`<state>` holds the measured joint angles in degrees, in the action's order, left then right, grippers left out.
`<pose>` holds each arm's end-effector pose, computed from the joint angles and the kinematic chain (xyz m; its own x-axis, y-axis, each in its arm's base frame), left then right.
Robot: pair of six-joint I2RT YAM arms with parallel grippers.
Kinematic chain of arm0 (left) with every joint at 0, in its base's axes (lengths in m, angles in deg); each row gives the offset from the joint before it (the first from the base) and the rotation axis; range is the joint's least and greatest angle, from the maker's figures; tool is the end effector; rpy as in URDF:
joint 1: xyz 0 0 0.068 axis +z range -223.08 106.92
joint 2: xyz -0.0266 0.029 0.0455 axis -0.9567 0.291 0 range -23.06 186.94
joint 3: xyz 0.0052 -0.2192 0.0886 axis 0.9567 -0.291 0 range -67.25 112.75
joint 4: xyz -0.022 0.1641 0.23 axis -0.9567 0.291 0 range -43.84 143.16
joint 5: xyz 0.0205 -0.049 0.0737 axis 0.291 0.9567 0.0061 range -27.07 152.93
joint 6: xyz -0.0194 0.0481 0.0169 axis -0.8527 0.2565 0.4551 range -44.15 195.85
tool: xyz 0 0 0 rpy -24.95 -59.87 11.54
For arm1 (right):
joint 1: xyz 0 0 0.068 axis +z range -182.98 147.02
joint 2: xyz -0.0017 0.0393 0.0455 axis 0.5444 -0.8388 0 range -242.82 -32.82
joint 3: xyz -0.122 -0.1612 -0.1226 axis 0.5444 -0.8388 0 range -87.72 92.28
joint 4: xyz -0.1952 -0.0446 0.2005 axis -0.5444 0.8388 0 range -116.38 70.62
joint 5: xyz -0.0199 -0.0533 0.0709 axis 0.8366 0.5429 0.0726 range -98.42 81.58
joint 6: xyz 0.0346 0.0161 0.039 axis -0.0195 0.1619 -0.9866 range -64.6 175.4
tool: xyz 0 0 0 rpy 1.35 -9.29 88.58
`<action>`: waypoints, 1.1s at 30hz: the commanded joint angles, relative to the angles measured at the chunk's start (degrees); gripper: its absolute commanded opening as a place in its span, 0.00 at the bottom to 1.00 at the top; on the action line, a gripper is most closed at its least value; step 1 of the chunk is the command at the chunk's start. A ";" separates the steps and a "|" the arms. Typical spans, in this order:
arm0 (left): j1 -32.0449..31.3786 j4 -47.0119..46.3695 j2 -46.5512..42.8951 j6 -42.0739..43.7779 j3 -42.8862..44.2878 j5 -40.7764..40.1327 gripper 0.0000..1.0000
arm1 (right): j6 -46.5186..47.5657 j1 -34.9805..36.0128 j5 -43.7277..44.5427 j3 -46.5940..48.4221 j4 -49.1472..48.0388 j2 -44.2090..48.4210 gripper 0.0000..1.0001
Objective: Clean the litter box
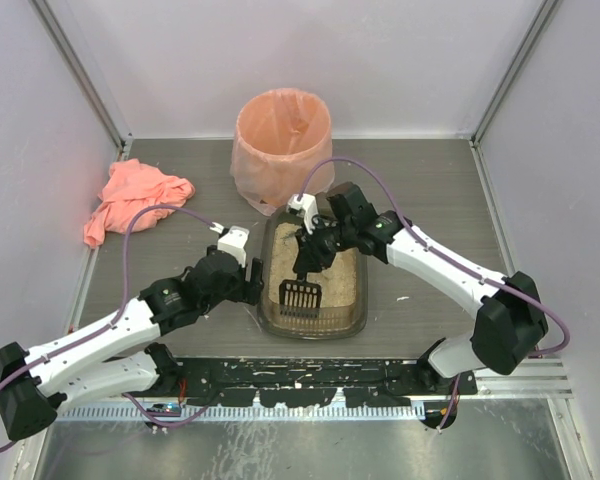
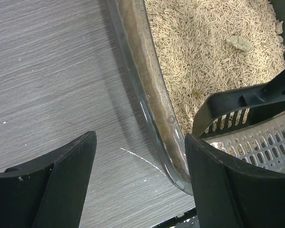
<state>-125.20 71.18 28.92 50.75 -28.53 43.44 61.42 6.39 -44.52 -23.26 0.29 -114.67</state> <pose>0.1574 -0.1824 0.2214 -0.5919 0.1096 -0.7985 0.3669 0.9188 -0.1459 0.2462 0.2300 0.2425 -0.4465 -0.4761 -0.7576 -0.8916 0.3078 0.3320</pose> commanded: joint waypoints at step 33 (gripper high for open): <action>0.60 -4.01 1.09 0.33 0.22 1.26 0.76 | 8.25 10.61 47.34 -3.32 -13.41 6.77 0.01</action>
<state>-124.96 70.13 29.86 50.84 -28.62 44.32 66.23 17.10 -8.32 -26.75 -6.24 -109.05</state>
